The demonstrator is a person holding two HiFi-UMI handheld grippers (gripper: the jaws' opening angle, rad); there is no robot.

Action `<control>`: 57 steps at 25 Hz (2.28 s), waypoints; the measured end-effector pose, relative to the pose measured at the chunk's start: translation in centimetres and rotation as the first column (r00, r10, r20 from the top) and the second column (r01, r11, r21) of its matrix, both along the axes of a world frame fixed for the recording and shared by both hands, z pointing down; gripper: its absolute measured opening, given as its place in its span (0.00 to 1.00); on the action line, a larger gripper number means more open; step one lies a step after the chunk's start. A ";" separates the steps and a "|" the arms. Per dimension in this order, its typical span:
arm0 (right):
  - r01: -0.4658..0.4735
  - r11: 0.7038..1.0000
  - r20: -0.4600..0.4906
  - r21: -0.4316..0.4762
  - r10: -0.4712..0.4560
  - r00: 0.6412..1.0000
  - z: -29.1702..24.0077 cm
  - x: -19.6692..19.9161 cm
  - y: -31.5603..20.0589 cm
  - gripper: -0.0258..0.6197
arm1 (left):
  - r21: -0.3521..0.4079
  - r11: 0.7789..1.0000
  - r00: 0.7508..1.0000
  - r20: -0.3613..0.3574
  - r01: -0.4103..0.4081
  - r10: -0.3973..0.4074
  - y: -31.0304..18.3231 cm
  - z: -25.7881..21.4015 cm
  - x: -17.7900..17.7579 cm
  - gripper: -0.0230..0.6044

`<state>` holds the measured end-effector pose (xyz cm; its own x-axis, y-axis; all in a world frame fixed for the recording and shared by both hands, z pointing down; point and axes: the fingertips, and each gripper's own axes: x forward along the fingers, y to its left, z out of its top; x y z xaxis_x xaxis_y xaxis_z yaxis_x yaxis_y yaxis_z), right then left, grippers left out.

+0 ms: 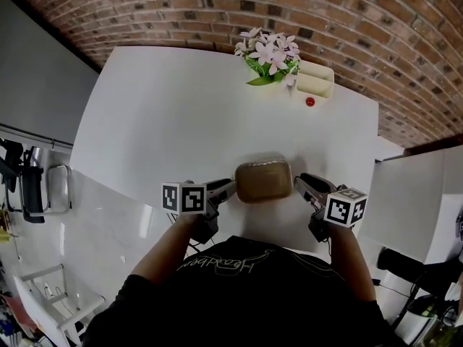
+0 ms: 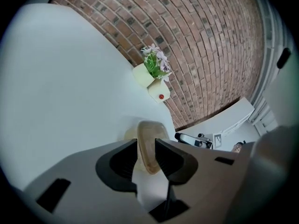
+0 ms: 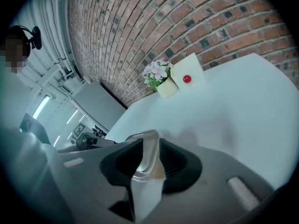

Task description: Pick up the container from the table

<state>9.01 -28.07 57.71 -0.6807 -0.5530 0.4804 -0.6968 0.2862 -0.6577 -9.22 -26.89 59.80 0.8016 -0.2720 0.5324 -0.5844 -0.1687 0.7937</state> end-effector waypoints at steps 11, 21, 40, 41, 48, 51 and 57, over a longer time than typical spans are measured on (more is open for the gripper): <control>-0.017 0.994 0.023 -0.106 0.019 1.000 3.9 -0.1 0.1 0.20 | -0.049 0.998 1.000 -0.014 -0.027 0.026 -0.2 1.4 0.7 0.20; -0.034 0.988 0.069 -0.152 0.045 0.997 4.7 -0.3 -0.1 0.19 | -0.098 0.995 1.000 0.000 -0.006 0.006 0.2 2.6 0.4 0.19; -0.031 0.986 0.170 -0.166 0.060 0.984 3.9 -1.4 -0.1 0.13 | -0.059 0.998 0.997 0.071 0.033 -0.029 0.1 2.4 0.3 0.14; -0.034 0.986 0.171 -0.164 0.062 0.983 3.9 -1.4 -0.1 0.13 | -0.058 0.998 0.997 0.073 0.036 -0.031 0.1 2.4 0.3 0.14; -0.039 0.986 0.181 -0.165 0.069 0.981 3.7 -1.4 0.2 0.12 | -0.053 0.997 0.995 0.092 0.052 -0.047 0.2 2.0 0.3 0.12; -0.043 0.988 0.177 -0.149 0.069 0.982 3.3 -1.2 0.4 0.11 | -0.042 0.997 0.993 0.104 0.061 -0.056 0.2 1.7 0.4 0.12; -0.036 0.994 0.173 -0.105 0.054 0.984 2.1 -1.0 1.2 0.11 | -0.013 0.997 0.991 0.107 0.079 -0.077 1.0 0.6 0.4 0.11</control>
<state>7.99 -26.84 59.81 -0.7347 -0.5398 0.4109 -0.5790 0.1833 -0.7945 -8.82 -25.88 60.40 0.7171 -0.3213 0.6185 -0.6764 -0.1065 0.7288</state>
